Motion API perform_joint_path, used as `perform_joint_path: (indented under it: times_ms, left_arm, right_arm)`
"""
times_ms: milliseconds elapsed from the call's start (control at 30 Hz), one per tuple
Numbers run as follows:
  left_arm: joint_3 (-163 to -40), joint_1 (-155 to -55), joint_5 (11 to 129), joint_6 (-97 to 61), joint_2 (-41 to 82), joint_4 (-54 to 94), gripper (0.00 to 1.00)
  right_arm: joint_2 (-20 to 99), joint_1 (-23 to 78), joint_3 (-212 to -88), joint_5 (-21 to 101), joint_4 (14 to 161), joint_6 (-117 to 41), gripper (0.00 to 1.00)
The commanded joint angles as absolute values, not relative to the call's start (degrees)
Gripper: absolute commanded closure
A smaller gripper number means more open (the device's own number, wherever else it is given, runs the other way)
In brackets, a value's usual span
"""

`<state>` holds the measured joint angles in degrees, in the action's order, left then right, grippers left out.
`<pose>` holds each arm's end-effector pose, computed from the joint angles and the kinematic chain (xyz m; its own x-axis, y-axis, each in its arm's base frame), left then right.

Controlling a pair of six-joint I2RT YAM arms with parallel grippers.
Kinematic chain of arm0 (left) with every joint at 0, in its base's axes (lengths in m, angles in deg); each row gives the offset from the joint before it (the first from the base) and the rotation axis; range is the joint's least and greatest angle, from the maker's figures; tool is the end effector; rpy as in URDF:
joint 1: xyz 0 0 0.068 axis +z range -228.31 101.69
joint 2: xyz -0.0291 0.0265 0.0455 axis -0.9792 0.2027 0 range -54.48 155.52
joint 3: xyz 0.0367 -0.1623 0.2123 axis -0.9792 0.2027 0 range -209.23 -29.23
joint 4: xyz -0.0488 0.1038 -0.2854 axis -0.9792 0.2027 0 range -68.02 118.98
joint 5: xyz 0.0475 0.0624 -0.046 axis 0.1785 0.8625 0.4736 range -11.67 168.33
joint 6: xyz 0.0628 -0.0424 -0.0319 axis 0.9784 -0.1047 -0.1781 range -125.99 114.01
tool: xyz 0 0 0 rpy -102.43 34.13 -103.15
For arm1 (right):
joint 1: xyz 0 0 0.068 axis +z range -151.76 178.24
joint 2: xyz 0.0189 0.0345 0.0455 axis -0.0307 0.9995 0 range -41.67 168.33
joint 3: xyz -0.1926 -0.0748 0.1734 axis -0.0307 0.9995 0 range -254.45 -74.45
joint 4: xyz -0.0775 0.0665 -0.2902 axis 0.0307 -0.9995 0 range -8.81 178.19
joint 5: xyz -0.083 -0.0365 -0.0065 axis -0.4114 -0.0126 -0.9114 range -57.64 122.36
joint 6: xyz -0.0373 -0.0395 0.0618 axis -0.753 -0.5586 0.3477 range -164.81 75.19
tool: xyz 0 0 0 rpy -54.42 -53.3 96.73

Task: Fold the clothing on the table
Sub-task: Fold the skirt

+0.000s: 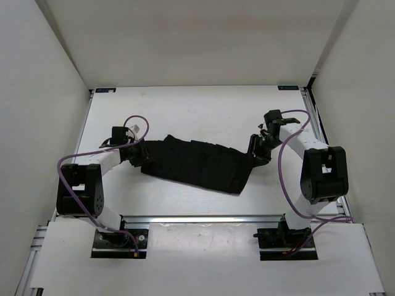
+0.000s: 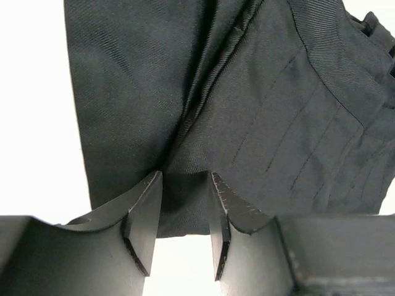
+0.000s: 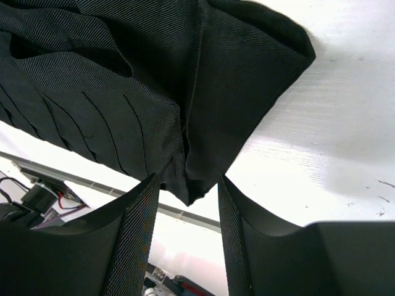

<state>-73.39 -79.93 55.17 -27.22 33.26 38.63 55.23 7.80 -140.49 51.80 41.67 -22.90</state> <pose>0.3324 -0.0376 0.0937 -0.8889 -0.3078 -0.3392 -0.1080 0.8605 -0.4979 0.3562 0.0841 0.1352 -0.9780 0.1922 -0.0815 0.1473 0.9120 0.3829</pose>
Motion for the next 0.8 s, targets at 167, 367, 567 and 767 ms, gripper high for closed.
perform_joint_path:
  times_ms: [167, 367, 567, 767]
  left_arm:
    - [-72.4, -79.7, 53.3, -26.4, 33.2, 38.1, 0.84]
    - [-71.9, -80.9, 53.5, -28.4, 30.6, 38.7, 1.00]
    - [-72.6, -81.3, 53.3, -28.7, 27.5, 41.3, 1.00]
    - [-70.7, -82.3, 53.0, -28.6, 26.5, 41.5, 1.00]
  right_arm:
    - [53.7, 7.5, -142.5, 52.0, 40.7, -23.5, 0.56]
    - [53.8, 7.0, -140.8, 51.0, 41.1, -22.1, 0.60]
    - [57.7, 7.6, -141.6, 47.6, 40.8, -21.4, 0.95]
    - [62.7, 6.4, -144.1, 46.9, 44.0, -20.7, 0.99]
